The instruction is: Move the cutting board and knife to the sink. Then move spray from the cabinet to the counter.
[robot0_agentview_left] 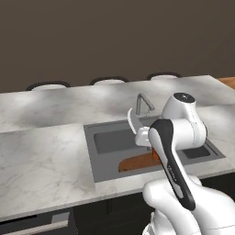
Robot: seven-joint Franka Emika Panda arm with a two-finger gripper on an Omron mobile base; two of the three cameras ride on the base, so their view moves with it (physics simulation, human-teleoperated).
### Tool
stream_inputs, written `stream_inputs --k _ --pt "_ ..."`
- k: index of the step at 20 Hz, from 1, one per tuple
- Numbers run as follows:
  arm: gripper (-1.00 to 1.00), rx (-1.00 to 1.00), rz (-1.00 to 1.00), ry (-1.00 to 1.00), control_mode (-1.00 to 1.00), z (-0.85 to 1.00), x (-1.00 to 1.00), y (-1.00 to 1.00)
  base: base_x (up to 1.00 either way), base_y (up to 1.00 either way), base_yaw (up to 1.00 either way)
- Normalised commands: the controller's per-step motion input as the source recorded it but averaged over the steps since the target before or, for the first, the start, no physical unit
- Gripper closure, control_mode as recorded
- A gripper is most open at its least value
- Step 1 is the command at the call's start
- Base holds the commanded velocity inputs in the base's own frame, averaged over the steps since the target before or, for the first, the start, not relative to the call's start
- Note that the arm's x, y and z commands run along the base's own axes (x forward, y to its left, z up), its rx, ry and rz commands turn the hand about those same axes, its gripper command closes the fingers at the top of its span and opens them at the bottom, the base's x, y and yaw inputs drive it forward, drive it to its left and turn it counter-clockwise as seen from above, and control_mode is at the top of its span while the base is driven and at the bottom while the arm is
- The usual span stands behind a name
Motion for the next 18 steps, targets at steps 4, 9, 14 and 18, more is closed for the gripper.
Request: stream_inputs --k 4,9,14,18 --pt "1.00 0.00 0.00 0.00 1.00 0.00 0.00 0.00 0.16 -0.07 0.00" --pt "1.00 0.00 0.00 0.00 1.00 0.00 0.00 0.00 0.00 0.00 0.00" --pt "1.00 0.00 0.00 0.00 1.00 0.00 0.00 0.00 0.00 0.00 0.00" --pt "1.00 0.00 0.00 0.00 1.00 0.00 0.00 0.00 0.00 0.00 0.00"
